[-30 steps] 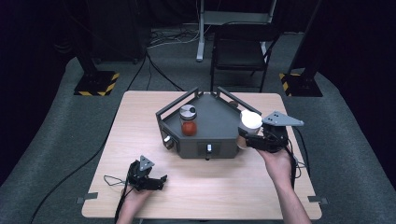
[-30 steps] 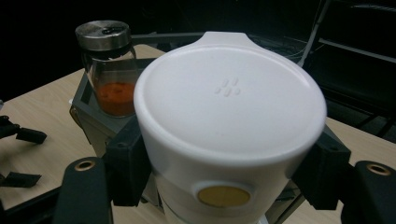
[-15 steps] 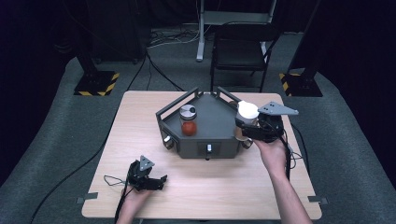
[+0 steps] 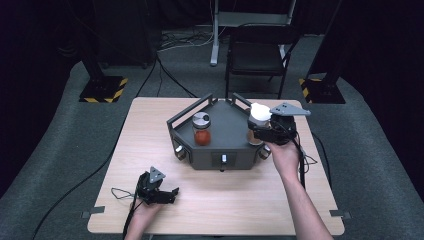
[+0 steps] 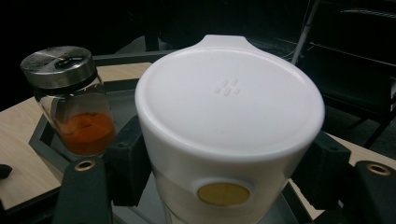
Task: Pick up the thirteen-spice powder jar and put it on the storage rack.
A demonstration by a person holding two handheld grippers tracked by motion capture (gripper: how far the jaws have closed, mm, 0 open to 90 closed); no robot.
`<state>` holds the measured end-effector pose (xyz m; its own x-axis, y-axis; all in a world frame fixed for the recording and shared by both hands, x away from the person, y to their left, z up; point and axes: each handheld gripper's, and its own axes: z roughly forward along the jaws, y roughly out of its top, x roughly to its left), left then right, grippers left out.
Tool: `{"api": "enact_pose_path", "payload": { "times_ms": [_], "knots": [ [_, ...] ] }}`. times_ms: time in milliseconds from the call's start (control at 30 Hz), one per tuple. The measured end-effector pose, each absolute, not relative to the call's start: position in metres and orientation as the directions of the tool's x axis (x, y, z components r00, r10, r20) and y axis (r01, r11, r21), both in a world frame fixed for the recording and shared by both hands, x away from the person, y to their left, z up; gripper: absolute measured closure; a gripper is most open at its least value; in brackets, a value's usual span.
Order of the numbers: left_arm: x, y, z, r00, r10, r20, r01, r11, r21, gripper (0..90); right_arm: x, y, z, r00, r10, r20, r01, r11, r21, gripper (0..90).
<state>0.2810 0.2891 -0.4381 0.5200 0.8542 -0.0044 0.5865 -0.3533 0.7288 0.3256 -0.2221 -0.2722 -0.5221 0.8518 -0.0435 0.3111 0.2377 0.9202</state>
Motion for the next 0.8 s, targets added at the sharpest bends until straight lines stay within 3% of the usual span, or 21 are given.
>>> {"api": "enact_pose_path", "payload": {
  "times_ms": [800],
  "knots": [
    [0.281,0.289,-0.438,0.520,0.854,-0.005,0.587,-0.353,0.729,3.8,0.346,-0.215,-0.286,-0.528,0.849,-0.024,0.355,0.247,0.902,29.7]
  ]
}}
